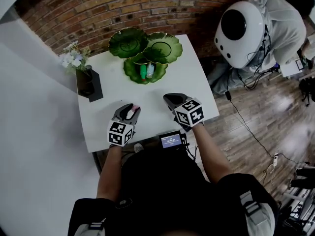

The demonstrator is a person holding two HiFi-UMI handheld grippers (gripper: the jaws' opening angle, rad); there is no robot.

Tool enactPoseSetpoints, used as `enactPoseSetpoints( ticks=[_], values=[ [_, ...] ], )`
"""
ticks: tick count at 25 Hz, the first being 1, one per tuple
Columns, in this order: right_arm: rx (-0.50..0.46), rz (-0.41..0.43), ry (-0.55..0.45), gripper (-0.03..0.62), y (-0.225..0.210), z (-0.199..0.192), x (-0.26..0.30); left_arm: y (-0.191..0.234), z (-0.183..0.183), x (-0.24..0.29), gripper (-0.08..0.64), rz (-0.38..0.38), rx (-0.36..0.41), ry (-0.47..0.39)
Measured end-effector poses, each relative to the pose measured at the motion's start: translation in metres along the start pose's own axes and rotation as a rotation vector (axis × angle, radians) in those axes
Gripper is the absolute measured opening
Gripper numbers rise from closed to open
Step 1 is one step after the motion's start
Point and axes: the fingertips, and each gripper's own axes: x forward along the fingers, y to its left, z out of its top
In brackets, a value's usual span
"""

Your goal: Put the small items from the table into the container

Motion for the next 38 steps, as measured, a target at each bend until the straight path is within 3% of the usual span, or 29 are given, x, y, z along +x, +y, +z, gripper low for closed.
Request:
enactPoseSetpoints(
  ticks=[20,38],
  values=[
    [0.005,-0.011,0.004,0.015,-0.021,0.008,0.011,0.017,0.027,0.028,0.147,-0.013,0.030,-0.013],
    [0.024,0.003,0.032,0.015,-0.045,0.020,0.040,0.068,0.063,0.081,0.147,0.028,0.065,-0.011]
  ],
)
